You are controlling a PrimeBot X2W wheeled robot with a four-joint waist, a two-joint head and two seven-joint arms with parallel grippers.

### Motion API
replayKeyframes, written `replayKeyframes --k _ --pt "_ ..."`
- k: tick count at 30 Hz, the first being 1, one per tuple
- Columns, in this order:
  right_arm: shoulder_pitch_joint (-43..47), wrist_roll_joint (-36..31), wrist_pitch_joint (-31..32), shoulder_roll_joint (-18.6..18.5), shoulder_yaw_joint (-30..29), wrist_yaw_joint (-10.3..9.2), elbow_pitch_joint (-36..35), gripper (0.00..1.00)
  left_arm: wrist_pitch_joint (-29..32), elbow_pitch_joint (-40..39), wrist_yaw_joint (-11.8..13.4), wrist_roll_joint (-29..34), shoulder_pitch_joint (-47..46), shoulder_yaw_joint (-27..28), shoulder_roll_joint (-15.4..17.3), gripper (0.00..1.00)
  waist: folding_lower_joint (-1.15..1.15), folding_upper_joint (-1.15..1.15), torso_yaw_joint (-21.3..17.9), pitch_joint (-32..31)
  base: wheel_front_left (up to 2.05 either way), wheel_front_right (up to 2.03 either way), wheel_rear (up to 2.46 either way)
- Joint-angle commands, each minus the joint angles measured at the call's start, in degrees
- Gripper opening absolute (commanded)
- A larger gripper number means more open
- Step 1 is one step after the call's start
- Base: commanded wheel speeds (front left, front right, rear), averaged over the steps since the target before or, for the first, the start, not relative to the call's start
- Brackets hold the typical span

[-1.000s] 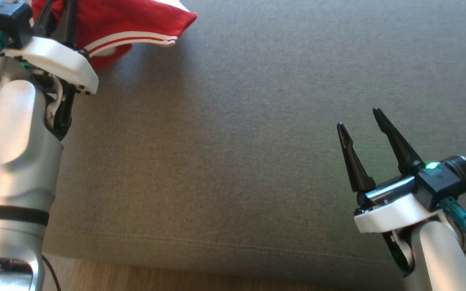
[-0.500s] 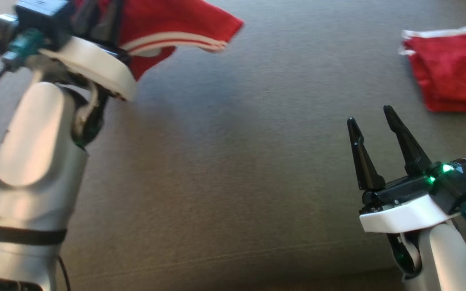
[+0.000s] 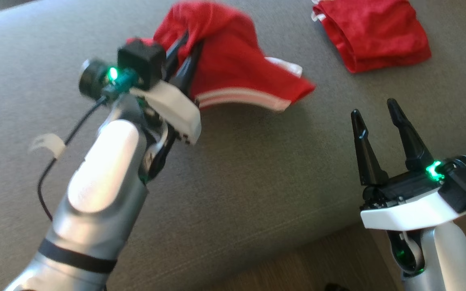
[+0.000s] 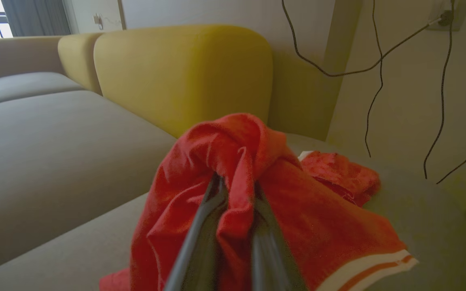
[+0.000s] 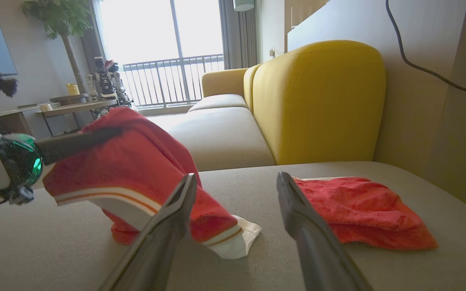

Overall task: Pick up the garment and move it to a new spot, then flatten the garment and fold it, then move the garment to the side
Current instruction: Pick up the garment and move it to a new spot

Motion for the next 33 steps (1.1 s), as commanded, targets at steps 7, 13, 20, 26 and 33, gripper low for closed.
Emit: replayKeyframes --k 7,13,20,26,33 --pt "-2.8 1.8 -0.4 0.2 1.4 -0.02 -2.6 1.00 -2.3 10.3 1.6 0.7 1.6 -0.7 -1.0 0.00 0.00 0.00 -3.8 6.1 0.00 0.00 0.00" --pt "-2.8 1.5 -0.4 0.2 2.0 -0.02 -1.6 1.00 -2.5 15.6 -1.1 -3.2 2.2 -1.2 -2.6 0.42 0.00 0.00 -2.3 5.0 0.00 0.00 0.00" --pt "-2.0 0.5 -0.4 0.2 3.4 -0.02 0.8 1.00 -9.8 15.5 1.2 -3.1 3.7 -2.1 -3.5 1.00 0.00 0.00 2.7 -0.1 0.00 0.00 0.00" --pt "-0.5 -1.4 -0.4 0.2 3.9 -0.02 3.2 1.00 -13.5 9.2 5.9 -3.6 11.8 1.2 -2.3 1.00 0.00 0.00 9.3 -5.6 0.00 0.00 0.00" --pt "1.2 -1.7 -0.4 0.2 3.6 -0.02 5.1 1.00 -13.8 -4.3 9.1 -2.7 25.2 6.9 -0.2 1.00 0.00 0.00 13.7 -9.9 0.00 0.00 0.00"
